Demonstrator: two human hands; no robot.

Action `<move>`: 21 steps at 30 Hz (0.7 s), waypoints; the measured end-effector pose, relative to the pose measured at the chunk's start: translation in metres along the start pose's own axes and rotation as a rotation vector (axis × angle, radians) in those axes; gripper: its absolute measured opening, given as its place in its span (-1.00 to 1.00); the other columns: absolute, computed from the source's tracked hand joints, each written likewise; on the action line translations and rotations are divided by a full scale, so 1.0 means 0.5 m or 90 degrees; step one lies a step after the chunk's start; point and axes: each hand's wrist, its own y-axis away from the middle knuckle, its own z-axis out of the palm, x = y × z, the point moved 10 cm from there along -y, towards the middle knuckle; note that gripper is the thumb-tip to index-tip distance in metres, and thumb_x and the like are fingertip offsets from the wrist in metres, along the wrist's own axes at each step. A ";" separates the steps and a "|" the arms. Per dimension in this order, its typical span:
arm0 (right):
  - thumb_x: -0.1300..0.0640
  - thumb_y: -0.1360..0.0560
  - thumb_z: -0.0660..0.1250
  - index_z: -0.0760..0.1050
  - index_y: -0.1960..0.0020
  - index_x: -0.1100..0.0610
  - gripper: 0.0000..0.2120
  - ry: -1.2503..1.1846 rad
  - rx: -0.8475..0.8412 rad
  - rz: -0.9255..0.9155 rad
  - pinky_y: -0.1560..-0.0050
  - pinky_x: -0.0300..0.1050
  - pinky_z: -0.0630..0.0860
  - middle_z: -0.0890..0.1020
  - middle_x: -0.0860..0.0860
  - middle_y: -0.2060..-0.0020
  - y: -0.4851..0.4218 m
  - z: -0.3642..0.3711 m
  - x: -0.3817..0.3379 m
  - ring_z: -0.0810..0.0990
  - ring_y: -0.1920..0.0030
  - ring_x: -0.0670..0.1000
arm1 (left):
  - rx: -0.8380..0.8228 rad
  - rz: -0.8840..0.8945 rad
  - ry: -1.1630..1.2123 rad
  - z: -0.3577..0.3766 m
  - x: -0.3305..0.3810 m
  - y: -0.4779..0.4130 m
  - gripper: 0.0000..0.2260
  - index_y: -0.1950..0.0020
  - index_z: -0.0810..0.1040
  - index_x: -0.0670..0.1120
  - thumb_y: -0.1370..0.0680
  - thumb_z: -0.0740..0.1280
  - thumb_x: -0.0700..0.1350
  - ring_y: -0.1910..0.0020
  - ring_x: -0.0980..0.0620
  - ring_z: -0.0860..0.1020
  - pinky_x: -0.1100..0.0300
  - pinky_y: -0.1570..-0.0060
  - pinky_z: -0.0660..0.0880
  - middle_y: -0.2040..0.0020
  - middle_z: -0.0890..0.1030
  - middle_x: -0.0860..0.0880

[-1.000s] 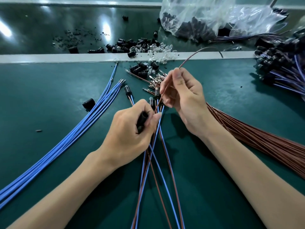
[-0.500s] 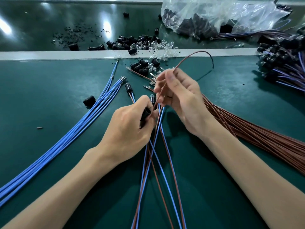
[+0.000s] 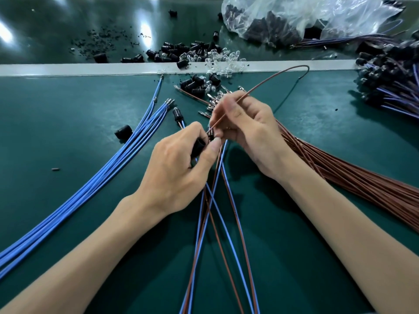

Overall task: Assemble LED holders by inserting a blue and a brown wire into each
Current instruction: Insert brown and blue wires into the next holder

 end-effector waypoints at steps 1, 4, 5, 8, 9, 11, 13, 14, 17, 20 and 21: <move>0.17 -0.56 0.23 0.48 0.11 0.18 -0.88 0.027 -0.029 0.005 0.27 -0.25 0.52 0.59 0.03 0.26 0.003 0.012 0.003 0.57 0.29 -0.05 | 0.000 0.000 0.000 0.000 -0.001 -0.001 -0.76 0.25 0.31 -0.07 -0.55 0.21 0.01 0.42 0.12 0.30 0.37 0.38 0.21 0.44 0.30 0.12; 0.27 -0.58 0.24 0.50 0.12 0.20 -0.88 0.145 -0.034 -0.014 0.28 -0.33 0.51 0.59 -0.04 0.31 0.008 0.022 0.001 0.58 0.31 -0.15 | -0.006 -0.011 -0.001 0.004 -0.003 0.000 -0.74 0.23 0.33 -0.08 -0.55 0.17 0.07 0.41 0.15 0.33 0.30 0.35 0.24 0.41 0.35 0.10; 0.28 -0.59 0.22 0.50 0.14 0.21 -0.85 0.163 -0.014 -0.023 0.30 -0.33 0.50 0.59 -0.06 0.33 0.008 0.017 -0.004 0.57 0.34 -0.15 | -0.006 -0.021 0.003 0.003 -0.005 0.001 -0.71 0.20 0.35 -0.11 -0.55 0.14 0.09 0.41 0.15 0.35 0.24 0.35 0.27 0.41 0.37 0.08; 0.25 -0.62 0.17 0.45 0.18 0.19 -0.79 0.128 0.059 -0.025 0.35 -0.23 0.52 0.59 -0.02 0.36 0.006 -0.007 -0.016 0.56 0.41 -0.07 | 0.007 -0.041 0.037 -0.009 -0.016 0.001 -0.66 0.10 0.39 -0.20 -0.56 0.03 0.06 0.36 -0.05 0.46 -0.03 0.31 0.39 0.32 0.50 -0.08; 0.24 -0.63 0.15 0.44 0.18 0.18 -0.78 0.115 0.075 -0.031 0.36 -0.20 0.52 0.59 -0.01 0.37 0.006 -0.013 -0.020 0.55 0.42 -0.05 | 0.024 -0.051 0.044 -0.015 -0.024 0.001 -0.66 0.09 0.40 -0.22 -0.57 0.01 0.03 0.32 -0.11 0.47 -0.09 0.26 0.40 0.26 0.53 -0.14; 0.24 -0.63 0.15 0.42 0.18 0.17 -0.77 0.096 0.093 -0.052 0.37 -0.19 0.53 0.59 -0.02 0.39 0.004 -0.019 -0.027 0.56 0.43 -0.04 | 0.058 -0.074 -0.001 -0.026 -0.041 -0.004 -0.67 0.07 0.41 -0.23 -0.59 0.01 -0.01 0.25 -0.13 0.46 -0.04 0.16 0.38 0.18 0.52 -0.15; 0.25 -0.63 0.16 0.43 0.18 0.16 -0.78 0.082 0.095 -0.068 0.37 -0.19 0.54 0.60 -0.03 0.39 0.005 -0.020 -0.031 0.57 0.43 -0.03 | 0.058 -0.088 -0.094 -0.024 -0.050 -0.010 -0.70 0.03 0.44 -0.26 -0.61 0.08 -0.04 0.17 -0.10 0.42 0.14 0.13 0.29 0.10 0.47 -0.15; 0.26 -0.62 0.16 0.43 0.18 0.16 -0.79 0.080 0.093 -0.074 0.37 -0.19 0.54 0.61 -0.02 0.38 0.006 -0.018 -0.034 0.59 0.43 -0.03 | 0.050 -0.090 -0.121 -0.021 -0.053 -0.012 -0.72 0.00 0.46 -0.27 -0.61 0.13 -0.06 0.14 -0.09 0.42 0.15 0.13 0.28 0.07 0.46 -0.16; 0.27 -0.61 0.19 0.44 0.14 0.16 -0.83 0.093 0.084 -0.086 0.34 -0.20 0.54 0.61 0.03 0.32 0.007 -0.012 -0.037 0.63 0.39 -0.01 | 0.033 -0.075 -0.113 -0.013 -0.053 -0.016 -0.77 -0.03 0.53 -0.26 -0.59 0.23 -0.09 0.14 -0.08 0.47 0.07 0.14 0.41 0.06 0.47 -0.12; 0.27 -0.61 0.20 0.44 0.12 0.16 -0.86 0.122 0.083 -0.085 0.33 -0.19 0.55 0.62 0.04 0.30 0.006 -0.010 -0.034 0.63 0.38 -0.02 | 0.045 -0.053 -0.094 -0.016 -0.047 -0.017 -0.81 -0.04 0.57 -0.24 -0.57 0.31 -0.12 0.17 -0.05 0.50 0.06 0.16 0.48 0.06 0.51 -0.14; 0.27 -0.61 0.20 0.44 0.11 0.16 -0.87 0.127 0.084 -0.085 0.33 -0.19 0.55 0.62 0.03 0.30 0.006 -0.009 -0.033 0.63 0.39 -0.03 | 0.053 -0.050 -0.088 -0.018 -0.045 -0.017 -0.81 -0.04 0.58 -0.23 -0.56 0.33 -0.12 0.17 -0.04 0.51 0.08 0.15 0.49 0.06 0.53 -0.14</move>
